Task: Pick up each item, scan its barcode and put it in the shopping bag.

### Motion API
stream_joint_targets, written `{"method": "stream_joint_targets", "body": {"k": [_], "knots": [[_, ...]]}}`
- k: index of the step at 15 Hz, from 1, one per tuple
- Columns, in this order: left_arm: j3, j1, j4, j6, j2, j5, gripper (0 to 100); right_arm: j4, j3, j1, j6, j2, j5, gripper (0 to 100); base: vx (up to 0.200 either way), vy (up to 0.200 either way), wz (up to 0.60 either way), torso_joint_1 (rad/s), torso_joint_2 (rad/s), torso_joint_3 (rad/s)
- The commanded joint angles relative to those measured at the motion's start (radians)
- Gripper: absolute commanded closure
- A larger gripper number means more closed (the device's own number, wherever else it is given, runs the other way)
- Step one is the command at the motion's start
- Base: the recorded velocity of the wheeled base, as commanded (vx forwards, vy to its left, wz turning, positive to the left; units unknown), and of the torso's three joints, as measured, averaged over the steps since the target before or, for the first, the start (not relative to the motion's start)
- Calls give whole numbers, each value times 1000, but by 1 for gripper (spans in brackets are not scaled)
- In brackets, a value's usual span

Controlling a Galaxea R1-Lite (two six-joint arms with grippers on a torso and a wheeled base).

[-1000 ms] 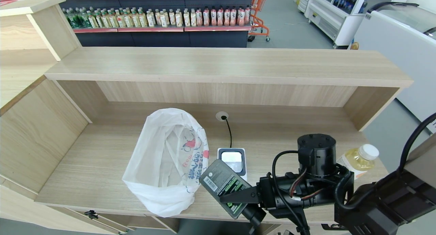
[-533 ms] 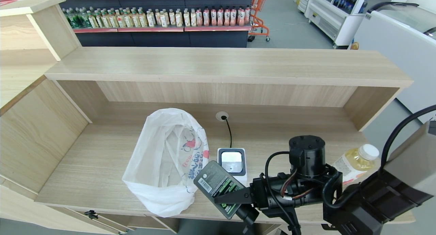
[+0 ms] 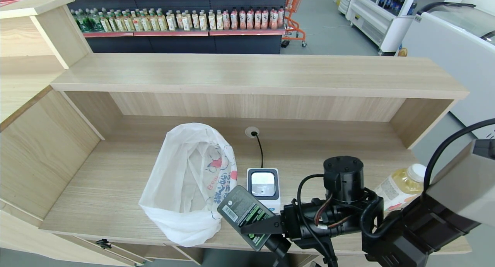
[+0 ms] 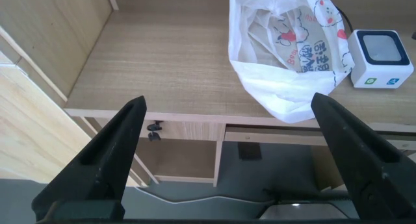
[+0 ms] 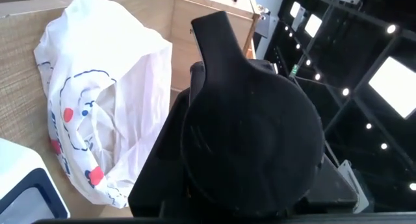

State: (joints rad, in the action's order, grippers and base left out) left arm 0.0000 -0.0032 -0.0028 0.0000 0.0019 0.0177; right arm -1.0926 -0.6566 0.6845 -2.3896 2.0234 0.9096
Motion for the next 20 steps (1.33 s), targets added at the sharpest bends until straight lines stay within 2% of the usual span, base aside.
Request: {"method": "stream_joint_targets", "body": {"k": [1,10,13,14,15,16,17,18,20], "knots": [[0,0,0,0,0,1,0,-1,-1,1,0,3,2,100,0,0,0,0,0,0],[0,0,0,0,0,-1,0,11,-3,9,7,-11,-1,100,0,0,0,0,0,0],[0,0,0,0,0,1,0,13,9,-11,127,-118,-21,100,0,0,0,0,0,0],[0,0,0,0,0,1,0,13,25,-42,216,-198,-32,100,0,0,0,0,0,0],[0,0,0,0,0,-1,0,14,51,-80,303,-288,-84,100,0,0,0,0,0,0],[0,0,0,0,0,1,0,28,110,-131,371,-400,-207,100,0,0,0,0,0,0],[0,0,0,0,0,-1,0,106,166,-192,461,-532,-347,100,0,0,0,0,0,0],[0,0,0,0,0,1,0,249,167,-246,556,-652,-411,100,0,0,0,0,0,0],[0,0,0,0,0,-1,0,563,147,-390,794,-827,-422,100,0,0,0,0,0,0]]}}
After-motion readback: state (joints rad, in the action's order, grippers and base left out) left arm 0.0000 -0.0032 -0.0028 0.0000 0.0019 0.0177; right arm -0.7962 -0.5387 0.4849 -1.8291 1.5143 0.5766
